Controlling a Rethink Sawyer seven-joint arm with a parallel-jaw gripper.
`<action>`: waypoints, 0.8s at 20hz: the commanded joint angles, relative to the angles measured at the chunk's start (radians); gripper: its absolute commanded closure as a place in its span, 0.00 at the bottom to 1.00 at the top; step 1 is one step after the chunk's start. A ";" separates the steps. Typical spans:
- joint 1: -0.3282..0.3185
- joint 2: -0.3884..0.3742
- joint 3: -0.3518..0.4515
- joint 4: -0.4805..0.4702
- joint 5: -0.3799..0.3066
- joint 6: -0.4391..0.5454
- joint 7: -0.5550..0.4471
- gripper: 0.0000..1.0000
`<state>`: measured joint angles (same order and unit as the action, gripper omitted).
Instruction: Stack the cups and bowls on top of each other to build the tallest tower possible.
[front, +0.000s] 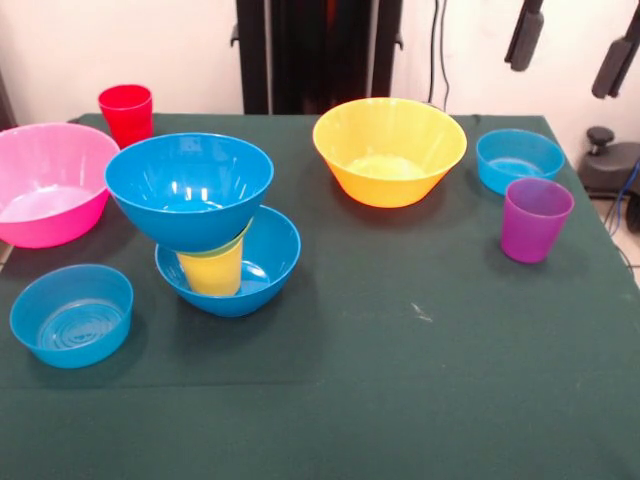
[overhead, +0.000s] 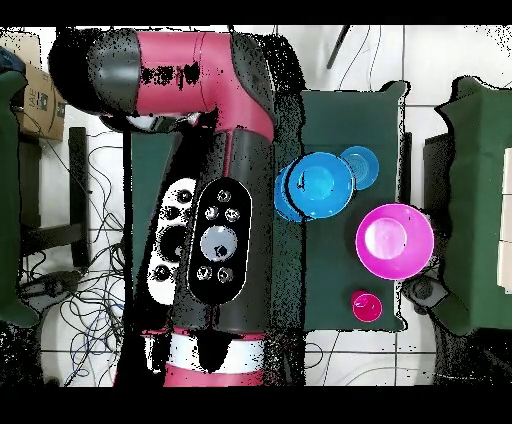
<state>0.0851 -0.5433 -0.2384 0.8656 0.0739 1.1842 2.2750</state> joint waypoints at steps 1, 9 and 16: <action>0.011 0.005 0.048 0.224 -0.007 -0.010 0.089 0.00; 0.013 -0.007 0.057 0.320 -0.027 -0.098 0.066 0.00; 0.039 0.001 0.055 0.361 -0.020 -0.168 0.114 0.00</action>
<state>0.0916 -0.5728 -0.2409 1.0733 0.0741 1.0963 2.2750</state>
